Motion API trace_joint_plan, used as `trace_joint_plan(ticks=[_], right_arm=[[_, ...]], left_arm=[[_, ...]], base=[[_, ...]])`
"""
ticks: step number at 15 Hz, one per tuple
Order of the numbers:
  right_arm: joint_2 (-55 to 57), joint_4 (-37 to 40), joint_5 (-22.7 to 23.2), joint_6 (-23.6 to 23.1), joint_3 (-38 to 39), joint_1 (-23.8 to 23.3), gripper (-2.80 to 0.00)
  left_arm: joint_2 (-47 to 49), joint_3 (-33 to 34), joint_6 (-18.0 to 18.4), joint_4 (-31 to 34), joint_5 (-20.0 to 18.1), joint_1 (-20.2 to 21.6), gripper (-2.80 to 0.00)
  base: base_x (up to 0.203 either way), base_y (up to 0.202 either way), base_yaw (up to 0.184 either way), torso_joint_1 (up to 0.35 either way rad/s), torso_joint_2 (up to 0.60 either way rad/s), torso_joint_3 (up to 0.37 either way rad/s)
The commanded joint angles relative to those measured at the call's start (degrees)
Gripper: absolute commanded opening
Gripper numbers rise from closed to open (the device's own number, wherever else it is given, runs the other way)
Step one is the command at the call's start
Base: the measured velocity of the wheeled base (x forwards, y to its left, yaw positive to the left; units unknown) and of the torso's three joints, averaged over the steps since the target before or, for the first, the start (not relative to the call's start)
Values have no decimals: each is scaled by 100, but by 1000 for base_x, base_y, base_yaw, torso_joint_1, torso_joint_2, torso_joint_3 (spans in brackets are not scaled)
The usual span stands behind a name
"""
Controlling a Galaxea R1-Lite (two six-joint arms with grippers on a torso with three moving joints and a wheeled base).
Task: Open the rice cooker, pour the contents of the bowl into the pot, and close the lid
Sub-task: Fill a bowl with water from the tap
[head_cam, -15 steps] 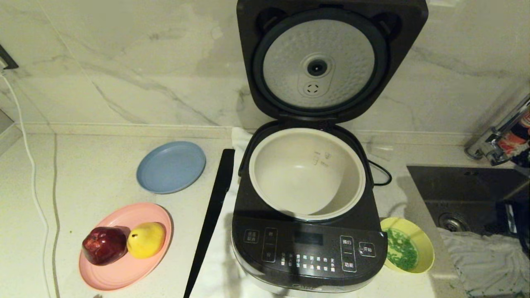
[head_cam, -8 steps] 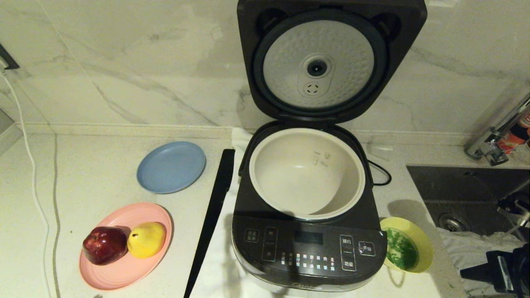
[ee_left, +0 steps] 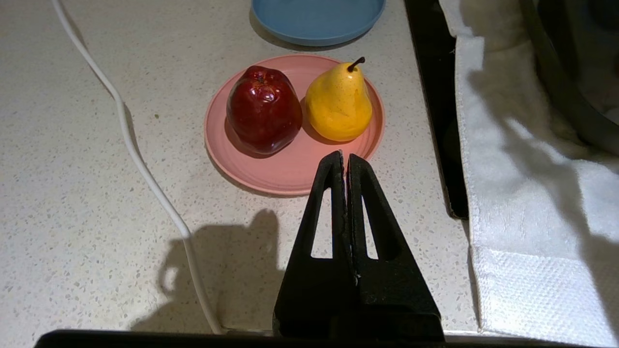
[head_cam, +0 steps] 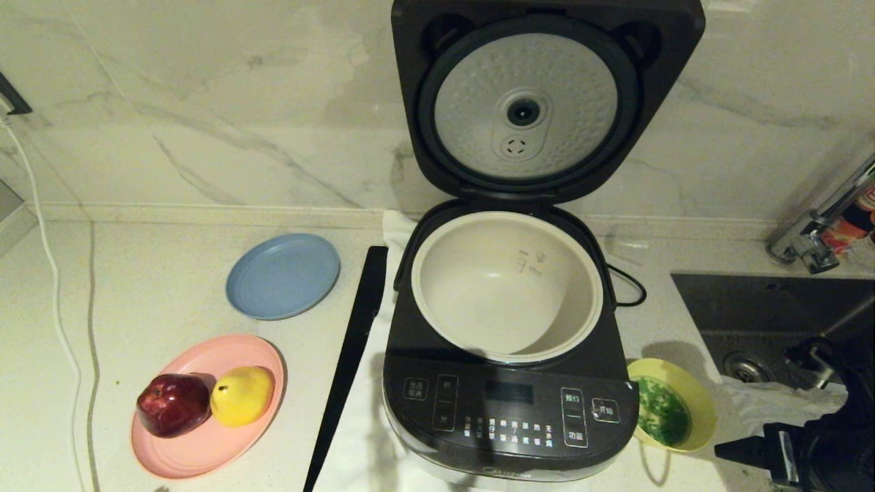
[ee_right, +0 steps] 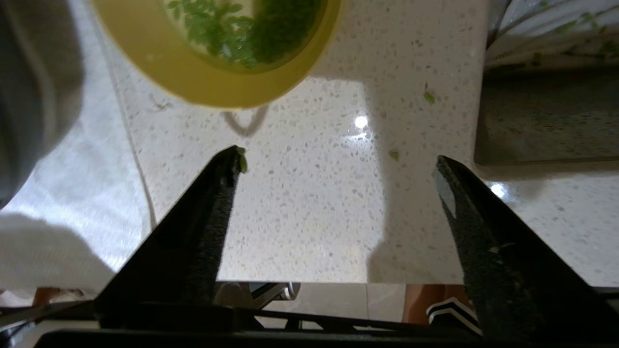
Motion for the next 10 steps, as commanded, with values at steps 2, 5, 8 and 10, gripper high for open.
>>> trace_joint_plan(ticks=[2, 5, 8, 10], right_arm=[[576, -336, -23, 175, 39, 0, 0], [946, -728, -213, 226, 35, 0, 0], [1102, -1025, -348, 254, 8, 0, 0], [1174, -1038, -356, 254, -22, 0, 0]], left_arm=[[2, 0, 2, 3, -1, 0, -280], [2, 0, 2, 3, -1, 0, -280], [2, 0, 2, 3, -1, 0, -280], [2, 0, 2, 3, -1, 0, -280]], base=[[0, 0, 0, 0, 0, 0], [0, 0, 0, 0, 0, 0], [0, 0, 0, 0, 0, 0], [0, 0, 0, 0, 0, 0]])
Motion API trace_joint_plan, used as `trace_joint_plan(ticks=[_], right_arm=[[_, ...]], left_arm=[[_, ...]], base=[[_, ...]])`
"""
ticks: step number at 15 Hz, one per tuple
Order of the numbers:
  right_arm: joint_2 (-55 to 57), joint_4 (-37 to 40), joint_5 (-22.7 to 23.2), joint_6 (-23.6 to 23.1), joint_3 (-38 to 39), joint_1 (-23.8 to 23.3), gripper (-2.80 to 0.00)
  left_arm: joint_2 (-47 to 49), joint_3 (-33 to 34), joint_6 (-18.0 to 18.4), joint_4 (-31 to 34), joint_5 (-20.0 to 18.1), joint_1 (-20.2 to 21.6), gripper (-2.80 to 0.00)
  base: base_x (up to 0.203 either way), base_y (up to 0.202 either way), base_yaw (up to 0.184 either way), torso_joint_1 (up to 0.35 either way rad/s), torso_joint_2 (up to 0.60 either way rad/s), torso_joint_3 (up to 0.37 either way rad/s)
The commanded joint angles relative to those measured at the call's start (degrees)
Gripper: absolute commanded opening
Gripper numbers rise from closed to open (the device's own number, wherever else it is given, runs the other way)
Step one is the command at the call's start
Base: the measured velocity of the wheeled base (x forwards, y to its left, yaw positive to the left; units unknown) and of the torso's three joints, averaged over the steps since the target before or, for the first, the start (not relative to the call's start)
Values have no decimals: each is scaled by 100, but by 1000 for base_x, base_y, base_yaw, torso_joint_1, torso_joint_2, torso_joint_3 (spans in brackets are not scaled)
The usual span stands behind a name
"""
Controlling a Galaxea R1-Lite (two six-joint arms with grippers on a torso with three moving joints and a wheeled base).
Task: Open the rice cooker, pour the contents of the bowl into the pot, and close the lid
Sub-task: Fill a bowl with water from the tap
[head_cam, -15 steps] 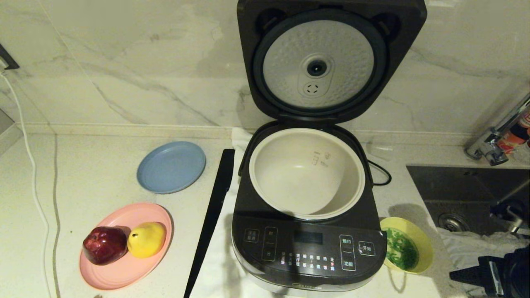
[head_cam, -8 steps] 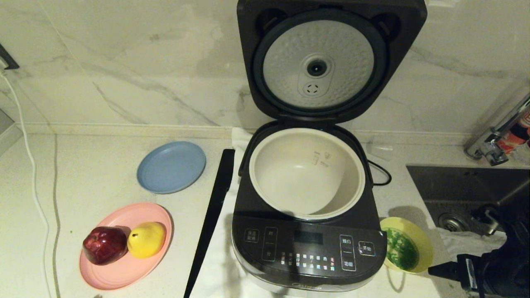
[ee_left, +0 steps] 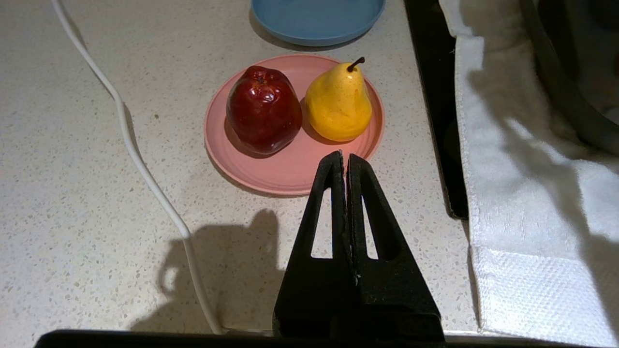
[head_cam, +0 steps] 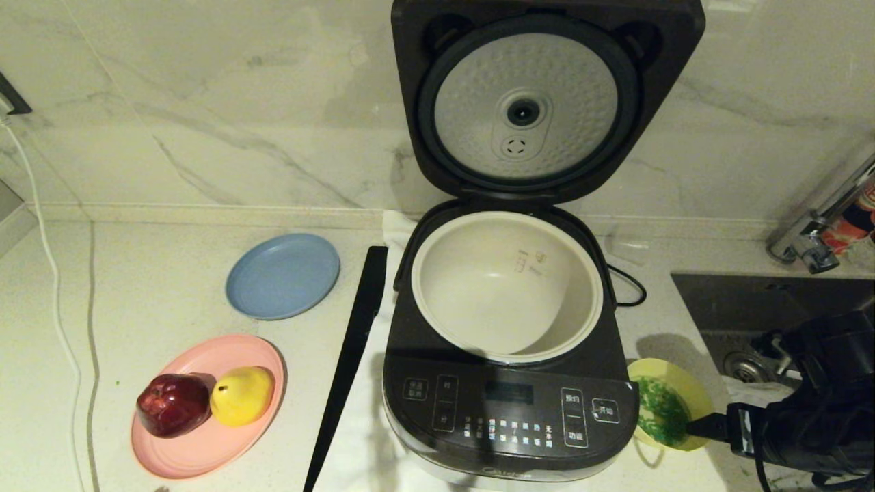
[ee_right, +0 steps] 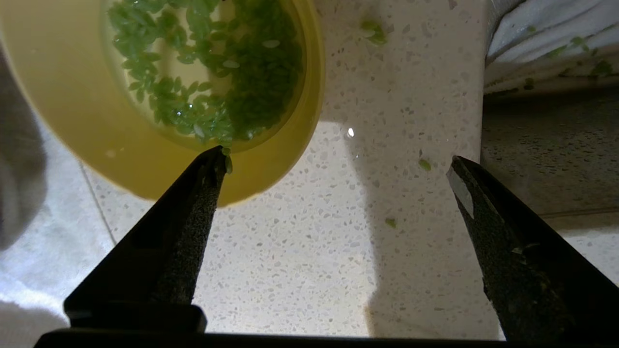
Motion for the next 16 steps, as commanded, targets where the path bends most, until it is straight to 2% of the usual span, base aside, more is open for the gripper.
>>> trace_joint_plan(ticks=[1, 4, 7, 16], right_arm=[[185, -11, -4, 18, -26, 3, 0], [389, -216, -27, 22, 36, -6, 0], [584, -594, -258, 30, 85, -15, 0], [756, -613, -276, 22, 94, -41, 0]], left_arm=[[3, 0, 2, 2, -1, 0, -280], [3, 0, 2, 2, -1, 0, -280], [3, 0, 2, 2, -1, 0, -280], [3, 0, 2, 2, -1, 9, -280]], base=[[0, 0, 0, 0, 0, 0], [0, 0, 0, 0, 0, 0], [0, 0, 0, 0, 0, 0], [0, 0, 0, 0, 0, 0]])
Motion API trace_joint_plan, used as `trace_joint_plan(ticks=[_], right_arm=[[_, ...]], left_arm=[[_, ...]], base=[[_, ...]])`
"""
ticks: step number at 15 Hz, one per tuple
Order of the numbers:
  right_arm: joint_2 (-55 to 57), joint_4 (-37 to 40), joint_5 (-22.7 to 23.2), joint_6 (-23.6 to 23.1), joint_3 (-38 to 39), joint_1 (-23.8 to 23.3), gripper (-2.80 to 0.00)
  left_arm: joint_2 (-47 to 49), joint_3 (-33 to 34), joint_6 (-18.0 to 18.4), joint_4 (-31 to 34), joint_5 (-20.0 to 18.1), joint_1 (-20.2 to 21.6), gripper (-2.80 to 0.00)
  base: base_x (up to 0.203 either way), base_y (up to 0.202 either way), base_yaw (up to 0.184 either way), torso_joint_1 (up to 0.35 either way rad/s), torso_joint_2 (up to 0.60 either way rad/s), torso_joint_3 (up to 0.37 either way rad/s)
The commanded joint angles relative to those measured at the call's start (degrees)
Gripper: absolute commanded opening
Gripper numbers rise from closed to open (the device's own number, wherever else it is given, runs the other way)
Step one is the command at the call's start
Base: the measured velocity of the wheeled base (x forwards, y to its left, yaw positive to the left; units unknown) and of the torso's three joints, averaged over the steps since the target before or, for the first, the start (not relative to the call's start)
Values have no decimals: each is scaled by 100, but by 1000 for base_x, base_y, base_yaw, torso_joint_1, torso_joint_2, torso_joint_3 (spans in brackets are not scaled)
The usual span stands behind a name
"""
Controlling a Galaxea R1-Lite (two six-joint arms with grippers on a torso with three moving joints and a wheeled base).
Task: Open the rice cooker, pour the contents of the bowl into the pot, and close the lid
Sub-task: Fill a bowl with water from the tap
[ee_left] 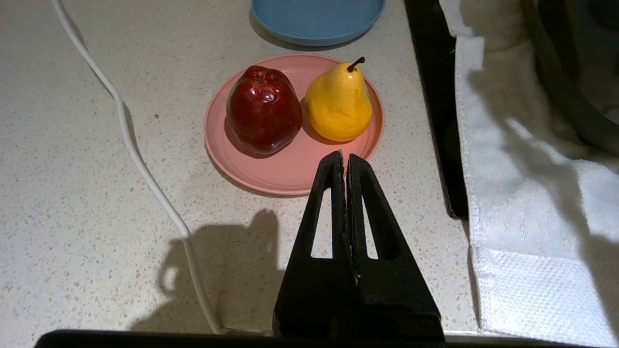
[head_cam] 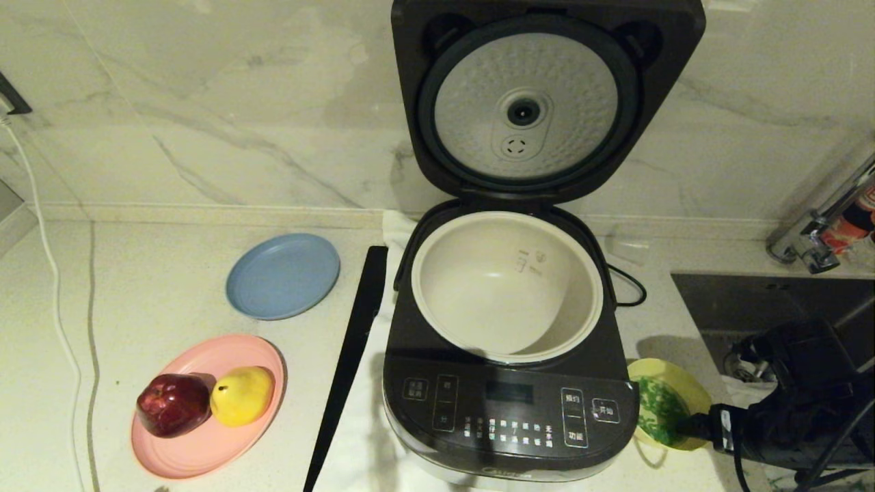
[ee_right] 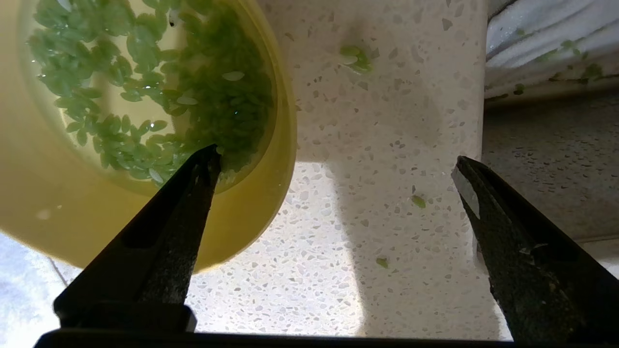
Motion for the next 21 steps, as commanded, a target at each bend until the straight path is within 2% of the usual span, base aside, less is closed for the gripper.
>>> trace_joint_plan(ticks=[1, 2, 15, 18, 21], right_arm=[[72, -8, -4, 11, -5, -11, -5], [73, -8, -4, 11, -5, -11, -280], [-256, 34, -23, 15, -12, -267, -280], [-512, 144, 58, -6, -75, -601, -280], [-659, 557, 381, -12, -393, -1224, -280]], left_arm=[[2, 0, 4, 0, -1, 4, -280], [2, 0, 4, 0, -1, 0, -280], [2, 0, 4, 0, -1, 0, -280], [2, 0, 4, 0, -1, 0, -280], [2, 0, 4, 0, -1, 0, -280]], base=[[0, 0, 0, 0, 0, 0], [0, 0, 0, 0, 0, 0], [0, 0, 0, 0, 0, 0], [0, 0, 0, 0, 0, 0], [0, 0, 0, 0, 0, 0]])
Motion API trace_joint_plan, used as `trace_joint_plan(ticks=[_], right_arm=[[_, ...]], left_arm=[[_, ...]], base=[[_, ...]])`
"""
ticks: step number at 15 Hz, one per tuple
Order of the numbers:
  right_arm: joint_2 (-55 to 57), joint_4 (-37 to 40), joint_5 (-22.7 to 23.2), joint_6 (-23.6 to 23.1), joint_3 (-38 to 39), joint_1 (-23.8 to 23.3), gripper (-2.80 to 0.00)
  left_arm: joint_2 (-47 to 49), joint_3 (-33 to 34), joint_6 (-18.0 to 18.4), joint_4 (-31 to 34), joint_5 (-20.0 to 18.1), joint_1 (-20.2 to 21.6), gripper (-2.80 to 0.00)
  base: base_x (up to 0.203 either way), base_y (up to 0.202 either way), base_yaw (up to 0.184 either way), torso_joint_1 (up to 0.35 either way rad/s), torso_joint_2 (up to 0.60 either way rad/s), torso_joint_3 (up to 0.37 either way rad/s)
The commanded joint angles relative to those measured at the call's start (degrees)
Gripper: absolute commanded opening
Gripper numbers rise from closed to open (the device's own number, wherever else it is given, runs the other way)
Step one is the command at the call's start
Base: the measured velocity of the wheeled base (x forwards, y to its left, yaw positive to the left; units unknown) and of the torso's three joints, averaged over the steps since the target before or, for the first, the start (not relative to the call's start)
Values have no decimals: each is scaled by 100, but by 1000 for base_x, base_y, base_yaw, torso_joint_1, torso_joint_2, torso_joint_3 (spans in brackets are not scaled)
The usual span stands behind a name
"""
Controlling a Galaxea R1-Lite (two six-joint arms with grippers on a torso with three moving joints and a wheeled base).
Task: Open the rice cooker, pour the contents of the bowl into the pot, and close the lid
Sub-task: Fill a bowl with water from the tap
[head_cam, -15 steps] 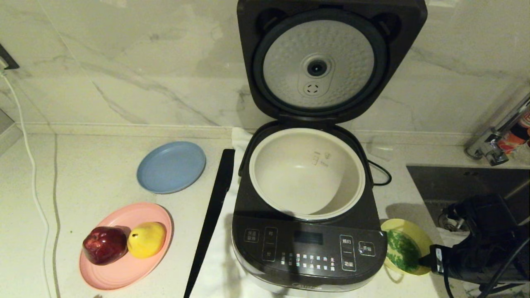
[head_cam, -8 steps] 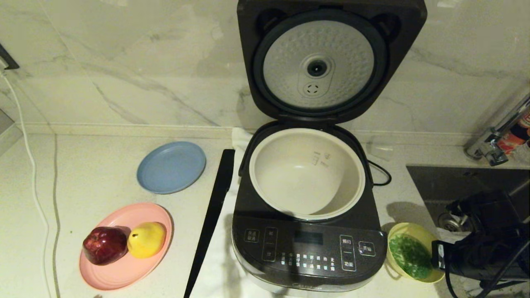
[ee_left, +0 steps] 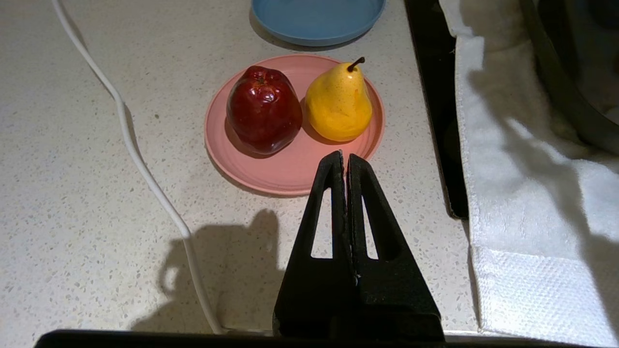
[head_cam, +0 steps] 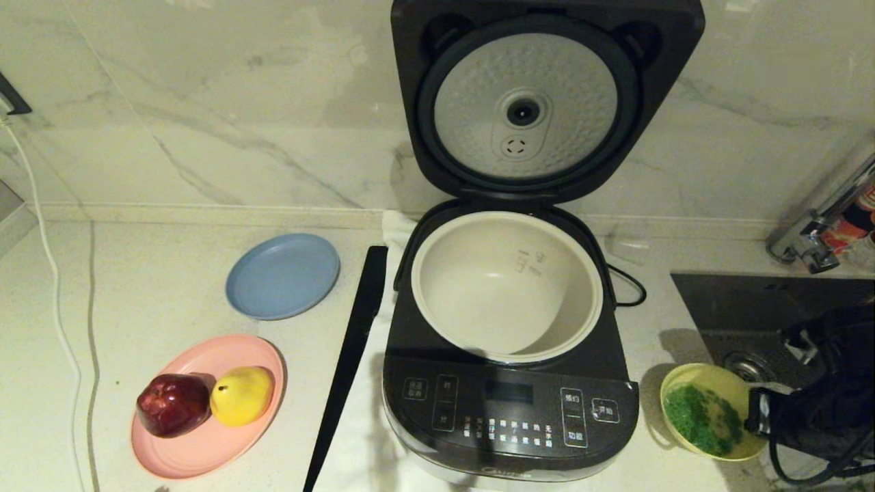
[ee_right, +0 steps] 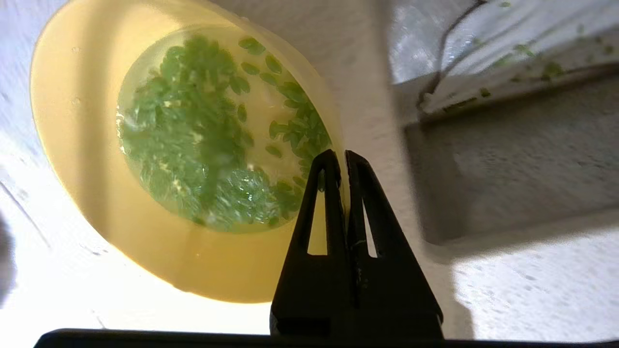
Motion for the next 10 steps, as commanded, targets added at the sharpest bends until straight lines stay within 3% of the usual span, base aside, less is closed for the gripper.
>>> trace_joint_plan(ticks=[1, 5, 10], right_arm=[[-162, 270, 263, 7, -348, -591, -280], [15, 1082, 1182, 12, -1310, -1863, -280], [1154, 1244, 1594, 14, -2452, -3432, -280]], left_arm=[[5, 0, 2, 0, -1, 0, -280], [5, 0, 2, 0, -1, 0, -280], [5, 0, 2, 0, -1, 0, -280]], base=[[0, 0, 0, 0, 0, 0], [0, 0, 0, 0, 0, 0], [0, 0, 0, 0, 0, 0]])
